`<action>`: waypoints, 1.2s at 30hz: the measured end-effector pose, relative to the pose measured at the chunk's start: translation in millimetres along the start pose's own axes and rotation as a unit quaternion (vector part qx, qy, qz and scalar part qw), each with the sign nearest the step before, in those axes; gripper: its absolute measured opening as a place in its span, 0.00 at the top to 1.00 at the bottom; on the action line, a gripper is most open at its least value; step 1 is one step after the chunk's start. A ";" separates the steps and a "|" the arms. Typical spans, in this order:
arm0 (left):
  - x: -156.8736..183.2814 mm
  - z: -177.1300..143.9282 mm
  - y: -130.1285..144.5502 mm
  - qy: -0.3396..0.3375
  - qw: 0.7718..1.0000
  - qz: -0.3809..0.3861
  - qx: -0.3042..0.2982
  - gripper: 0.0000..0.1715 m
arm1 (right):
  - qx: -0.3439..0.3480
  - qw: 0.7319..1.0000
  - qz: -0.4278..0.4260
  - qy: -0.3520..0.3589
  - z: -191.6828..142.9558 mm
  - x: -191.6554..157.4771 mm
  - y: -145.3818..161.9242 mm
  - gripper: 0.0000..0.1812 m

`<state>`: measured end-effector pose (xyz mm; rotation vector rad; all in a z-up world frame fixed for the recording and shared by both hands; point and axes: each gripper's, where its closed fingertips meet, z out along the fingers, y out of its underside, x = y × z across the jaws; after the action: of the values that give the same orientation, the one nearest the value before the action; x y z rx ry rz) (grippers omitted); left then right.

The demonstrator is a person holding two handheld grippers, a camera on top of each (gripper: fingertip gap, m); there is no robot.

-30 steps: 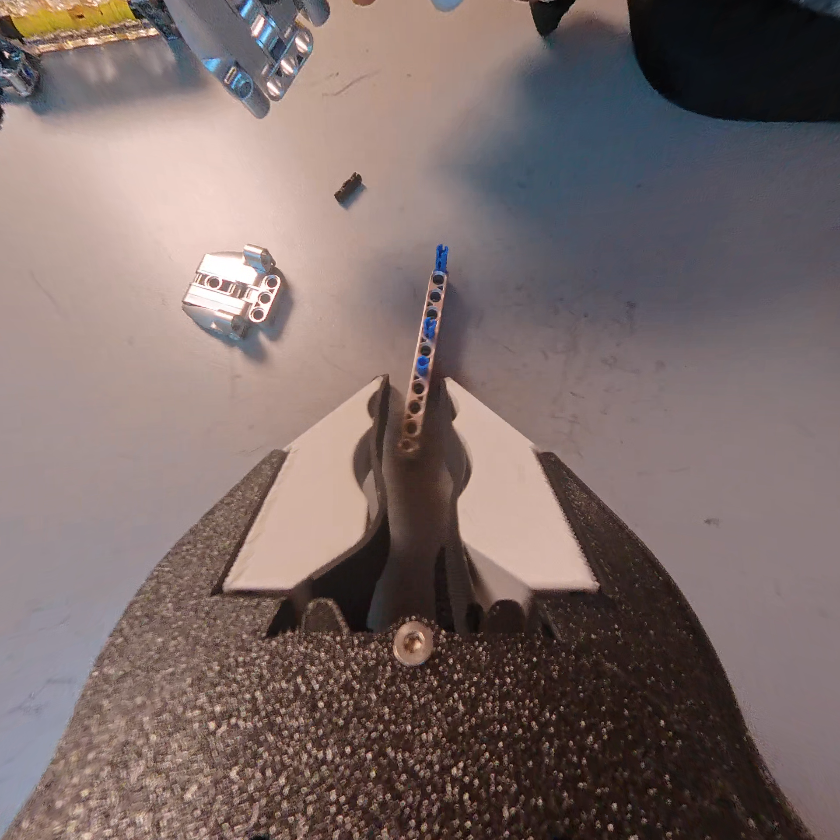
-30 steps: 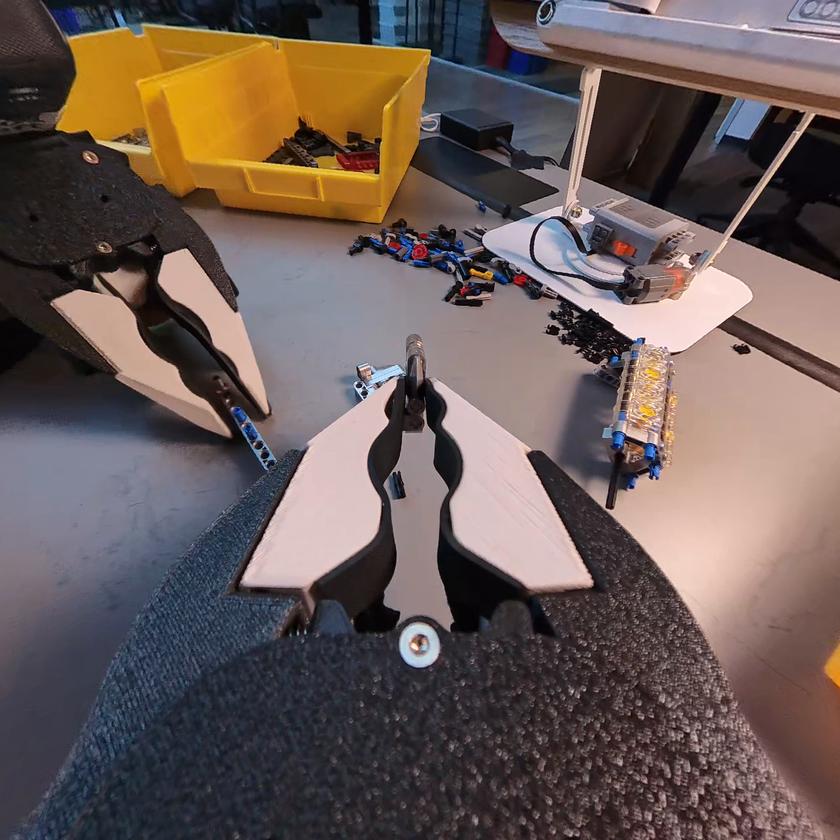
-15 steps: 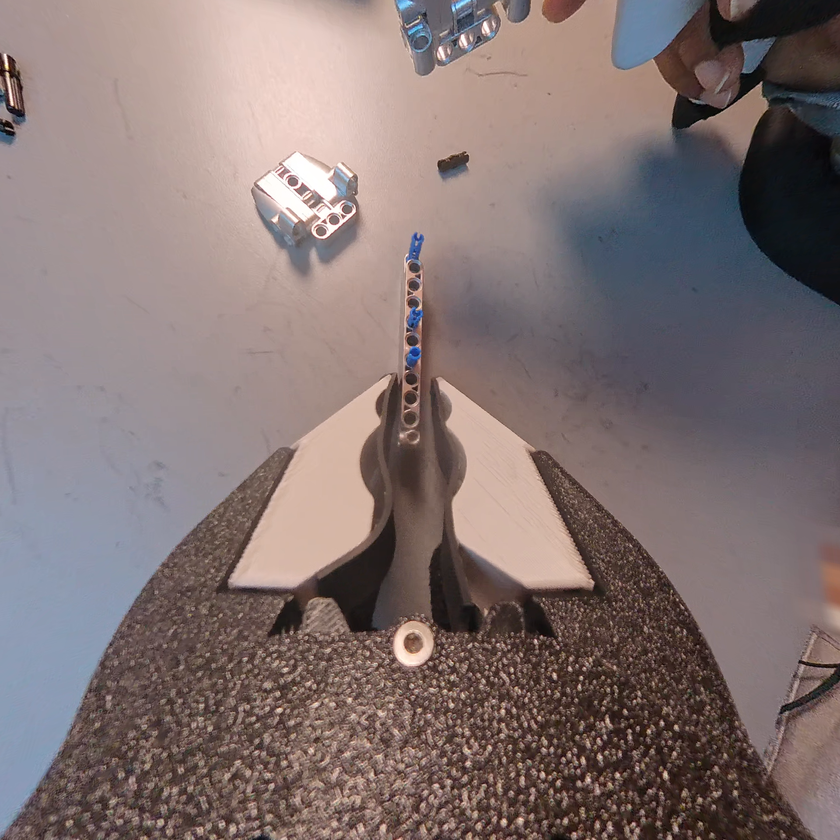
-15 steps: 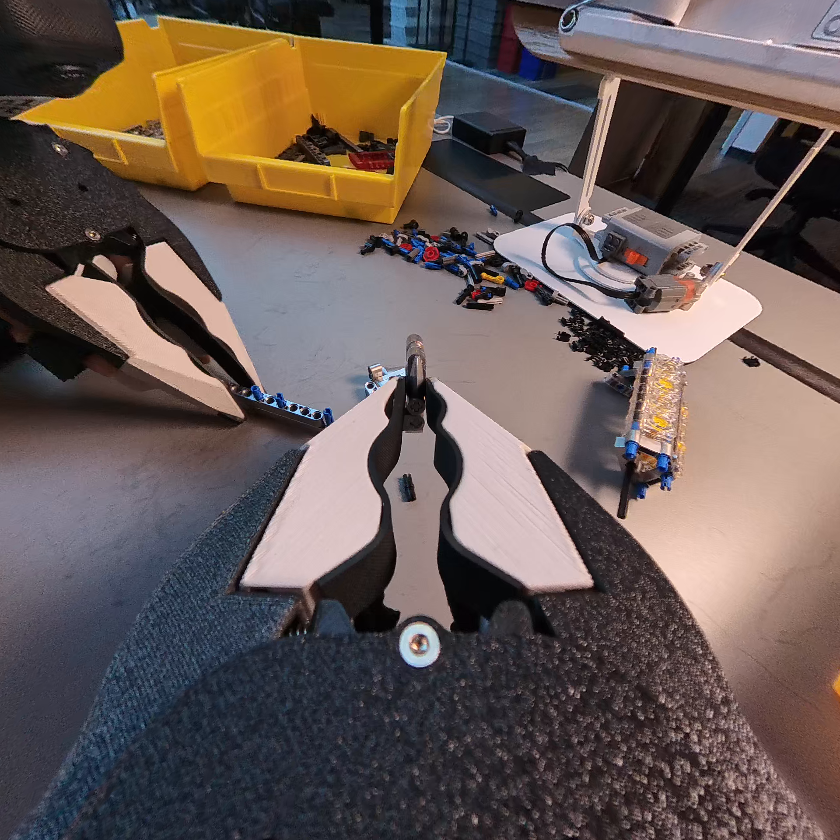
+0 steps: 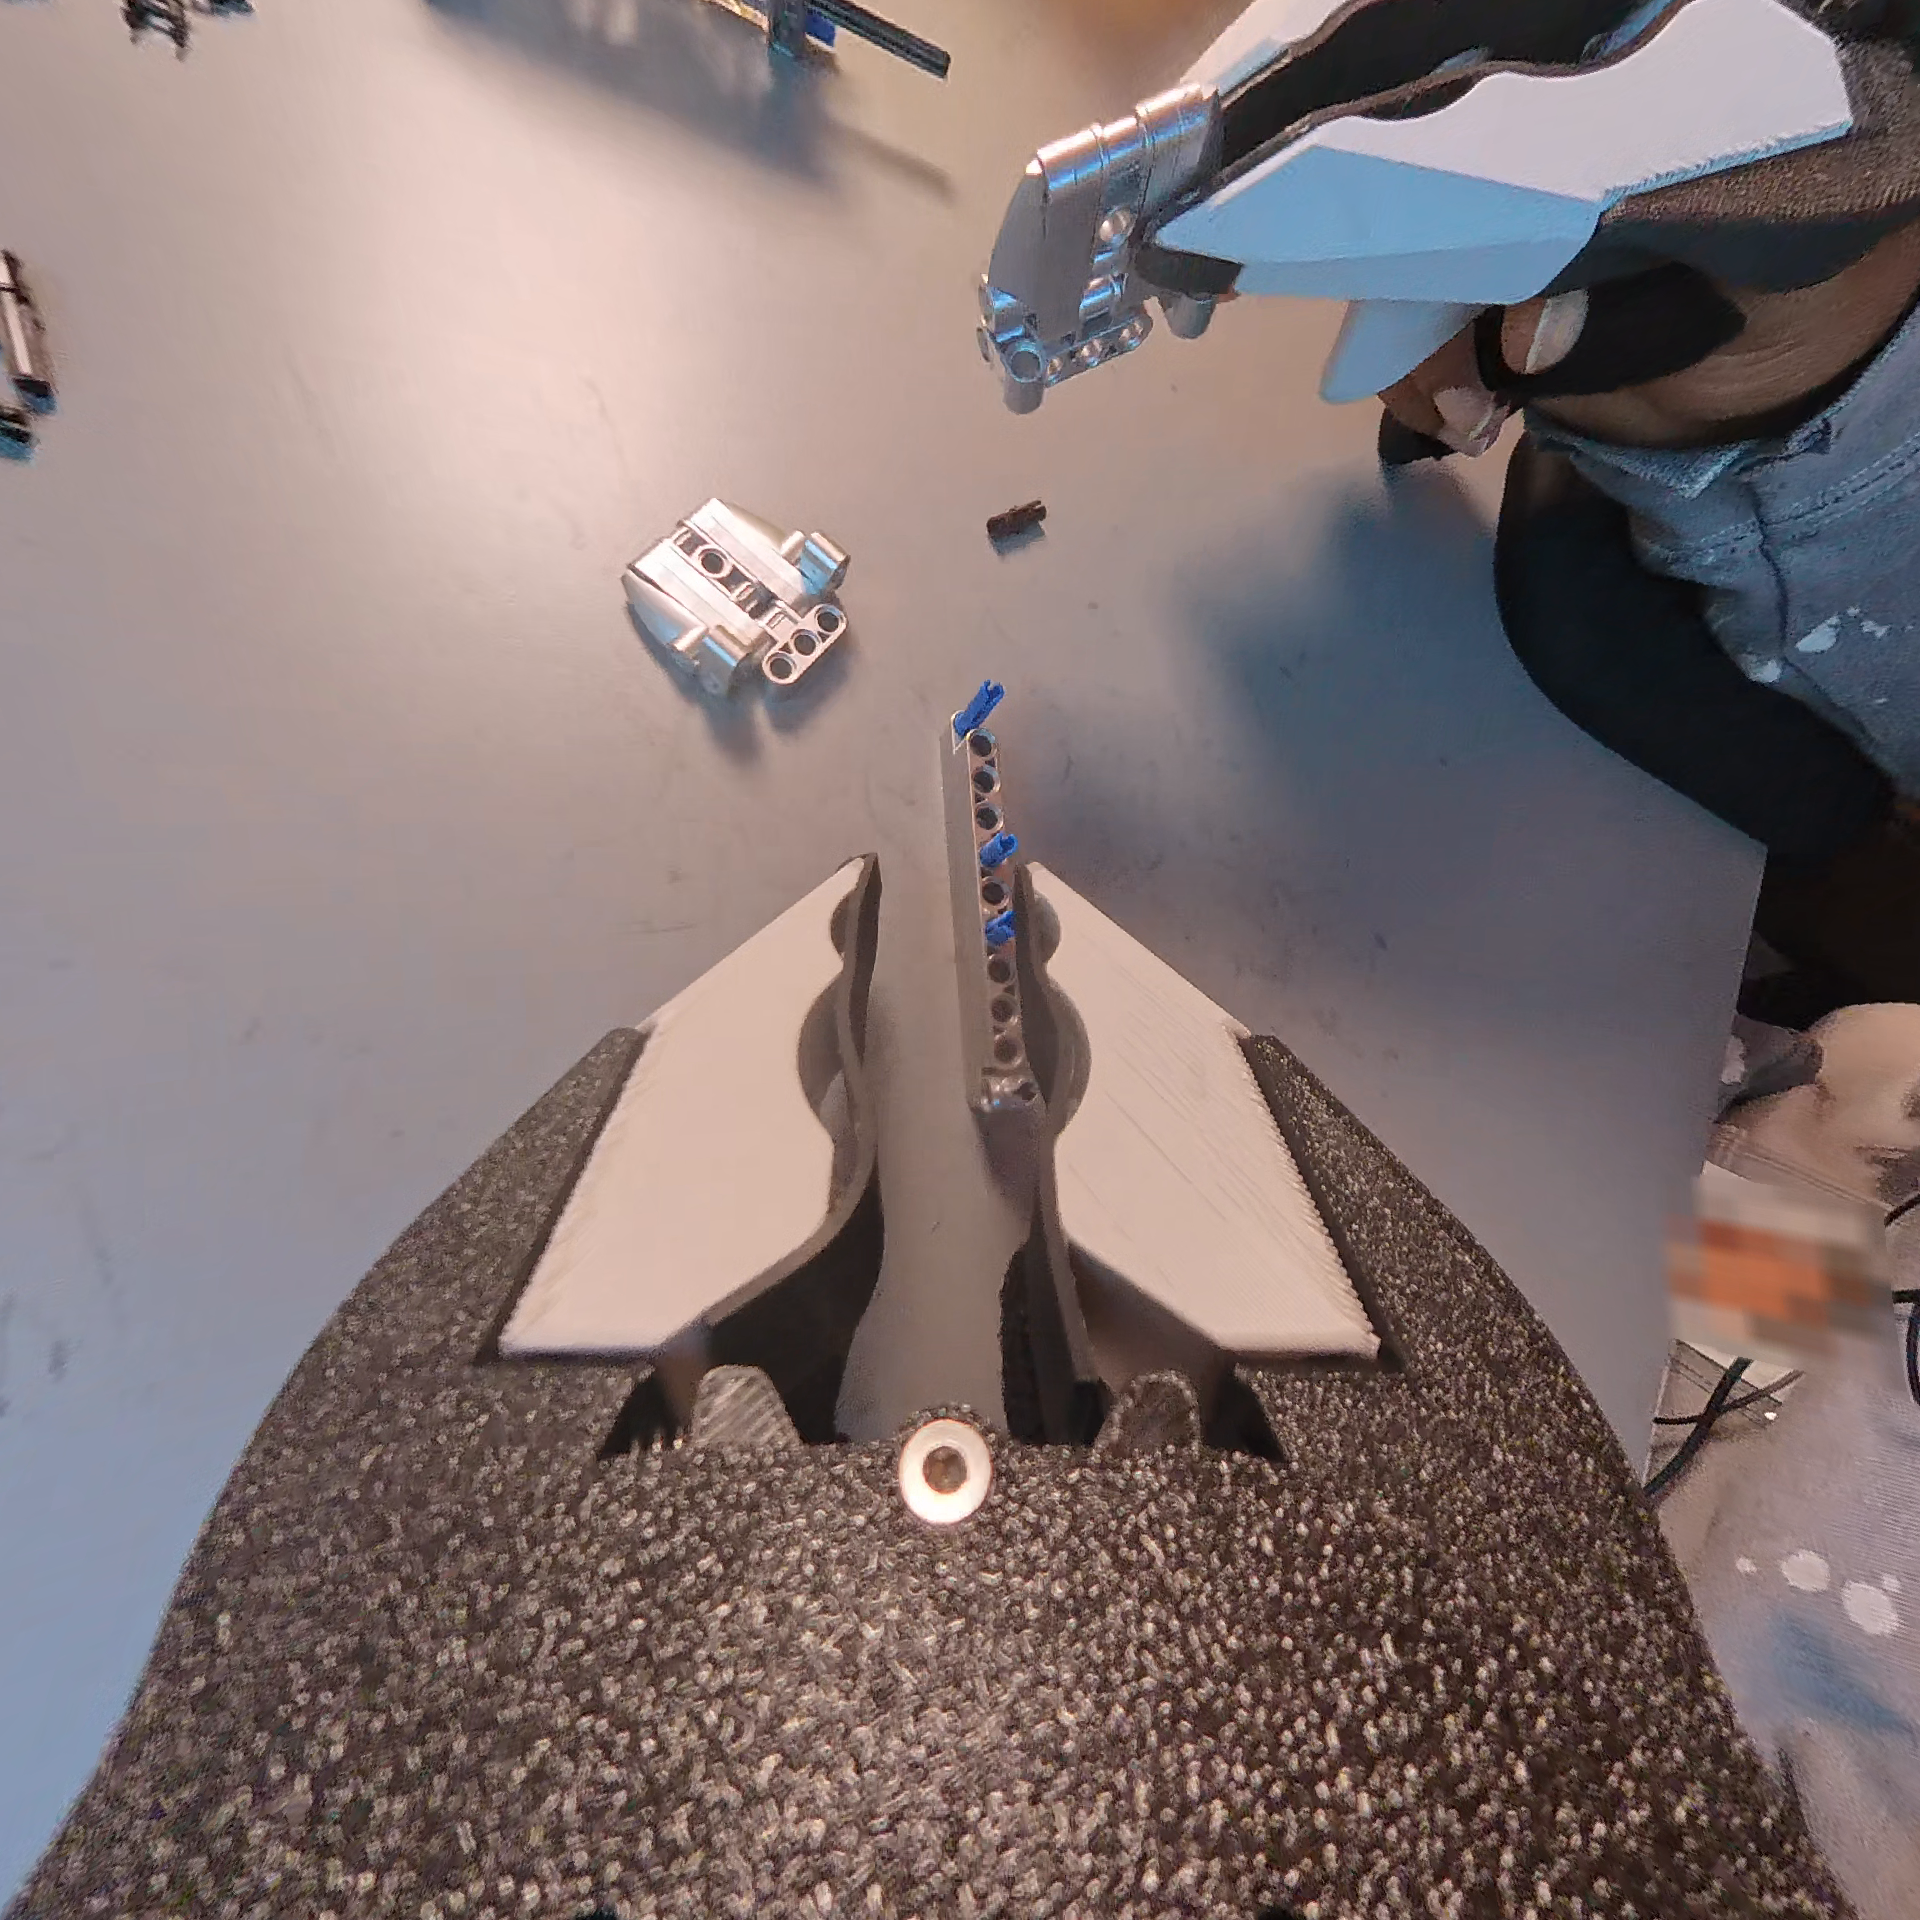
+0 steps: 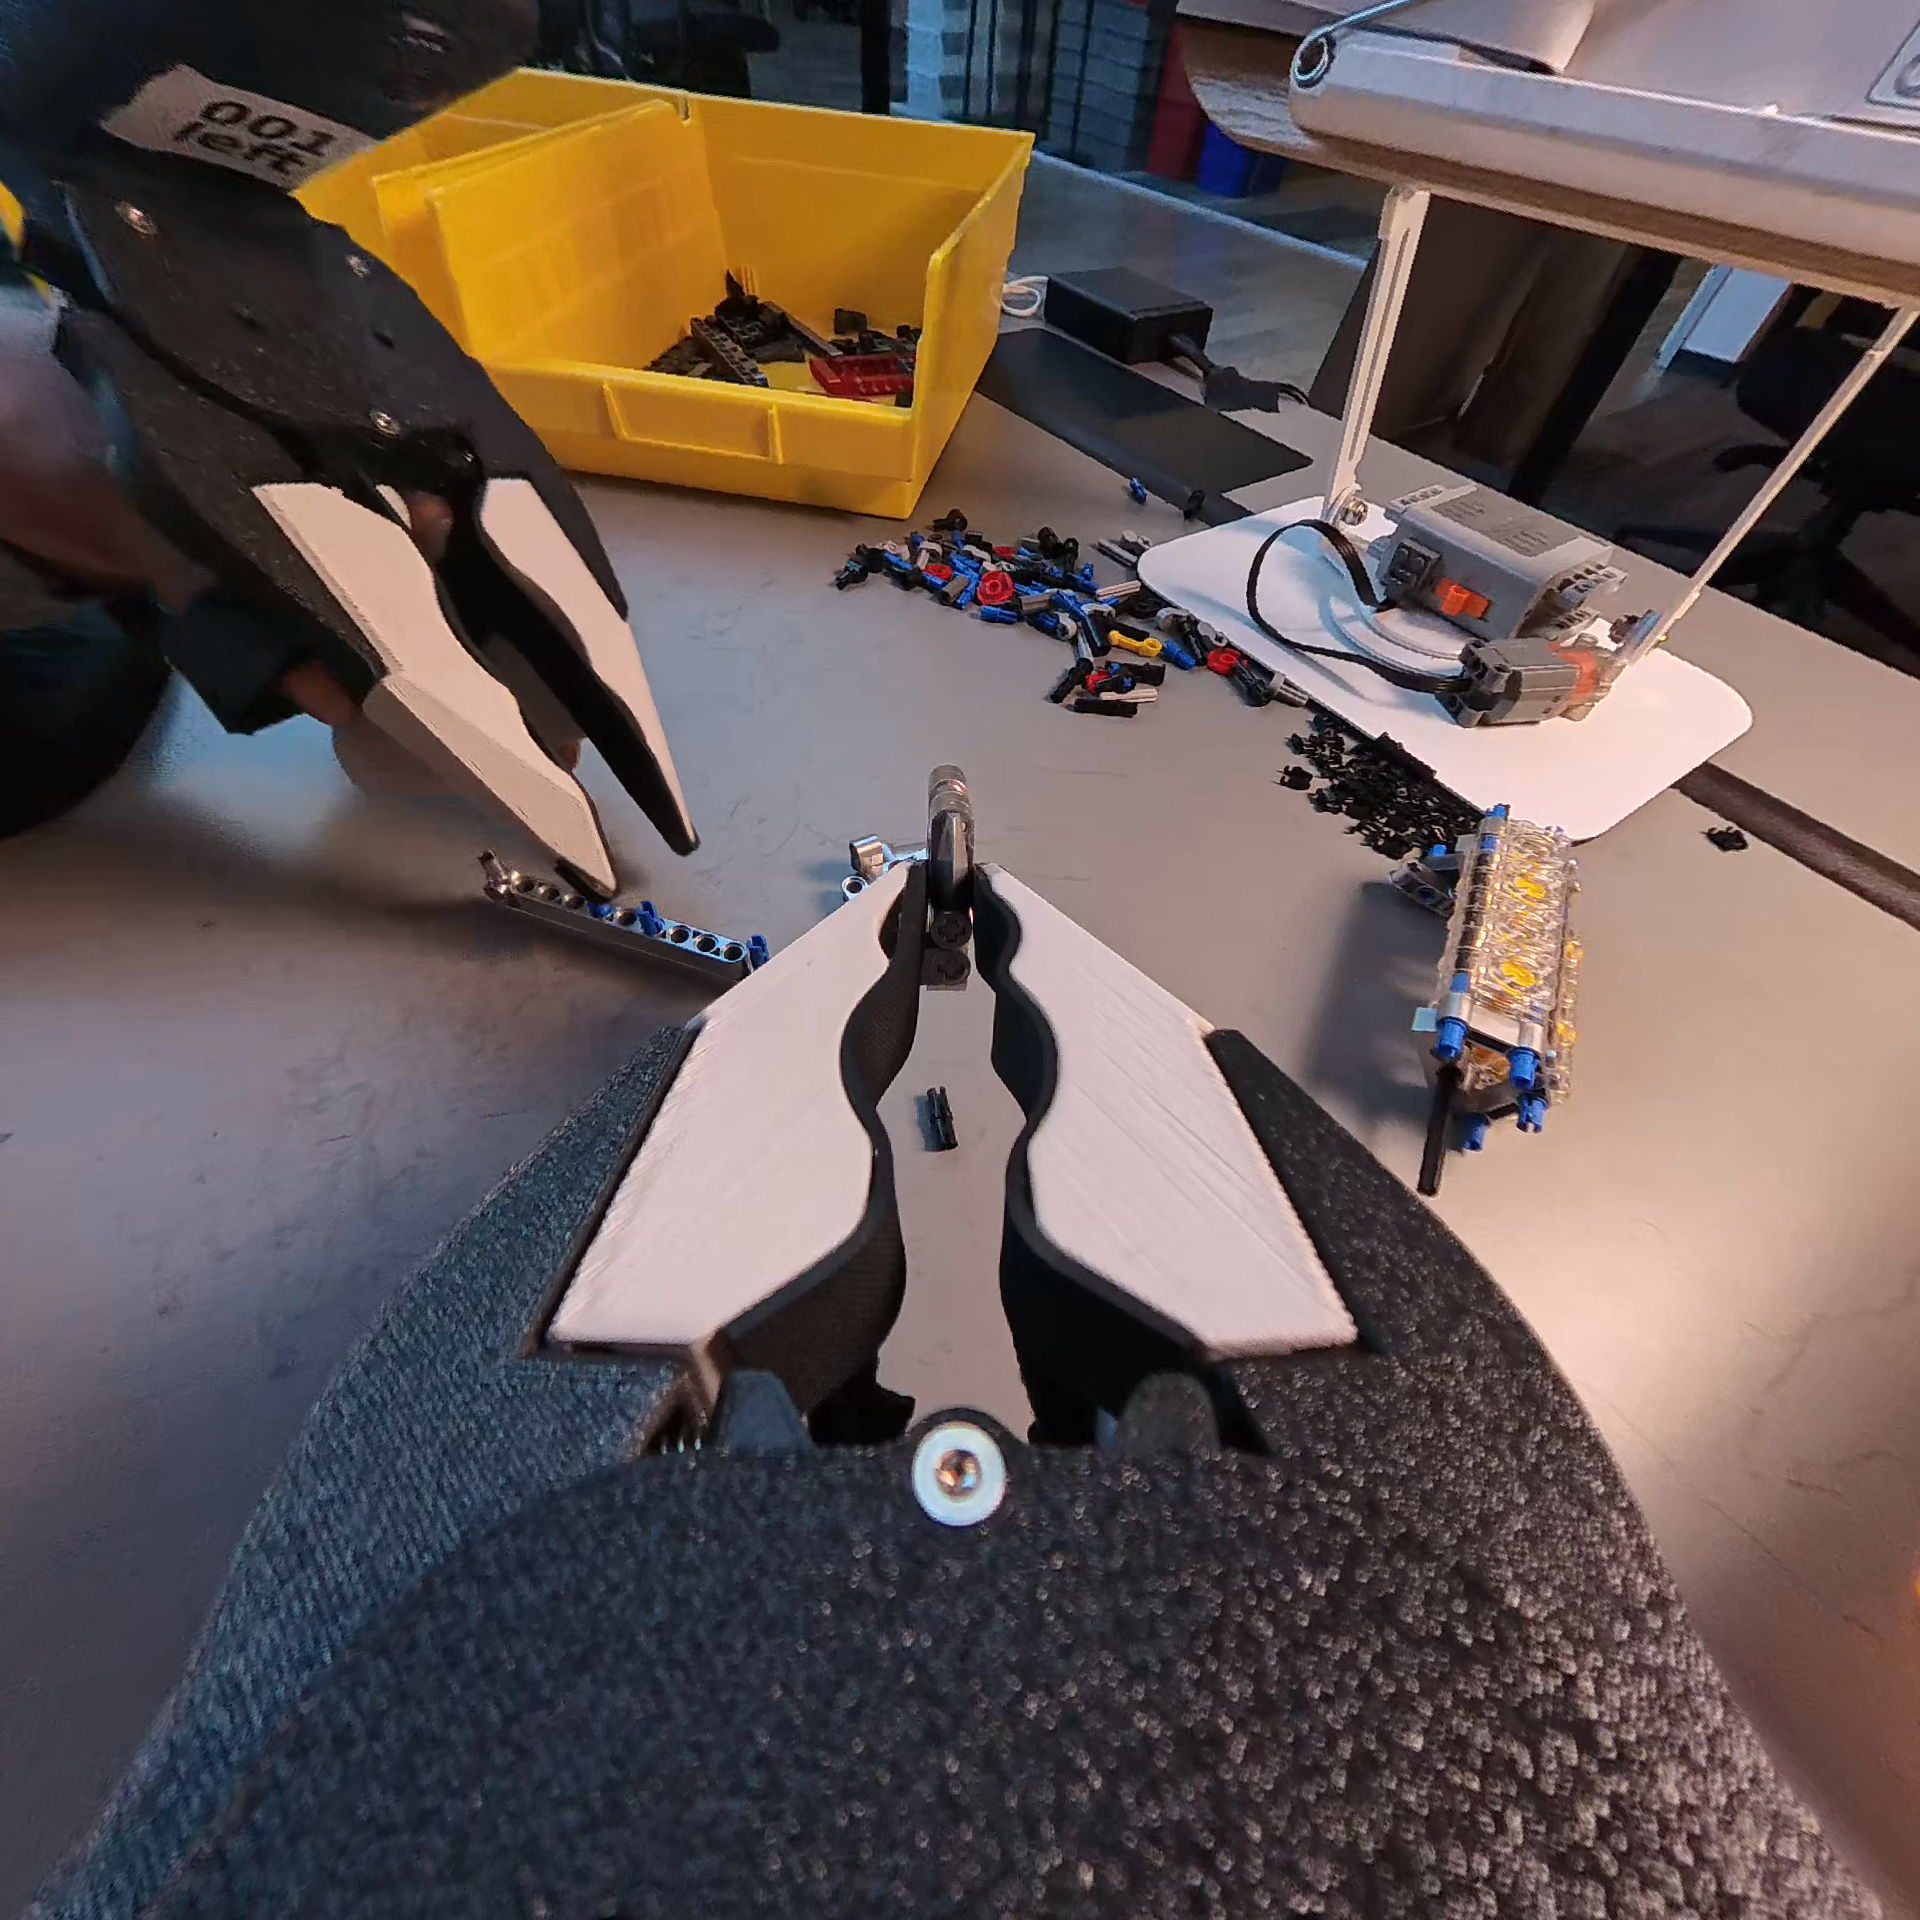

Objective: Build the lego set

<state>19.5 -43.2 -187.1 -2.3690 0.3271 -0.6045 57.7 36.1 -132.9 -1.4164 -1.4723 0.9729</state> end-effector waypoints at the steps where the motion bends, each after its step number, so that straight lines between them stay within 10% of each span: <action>1: 1.3 4.6 0.9 0.004 1.000 0.002 -0.008 0.86 | 0.001 1.000 -0.003 0.000 -0.1 -0.5 -0.4 0.96; 21: 24.4 11.0 21.5 -0.023 0.999 -0.039 -0.001 0.91 | 0.002 0.999 -0.033 -0.021 1.3 -14.5 -2.4 0.96; 31: 8.4 -21.9 -52.3 0.122 0.982 0.010 0.145 0.87 | 0.039 0.998 -0.014 -0.050 -0.8 -23.3 -13.4 0.96; 36: 5.7 1.0 -6.5 0.099 0.994 0.042 -0.014 0.87 | 0.041 0.998 -0.022 -0.047 -1.3 -23.7 -14.0 0.96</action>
<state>25.4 -39.9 -181.6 -2.3139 0.5226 -0.8012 54.1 11.6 -120.7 -1.2892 -1.5079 1.0723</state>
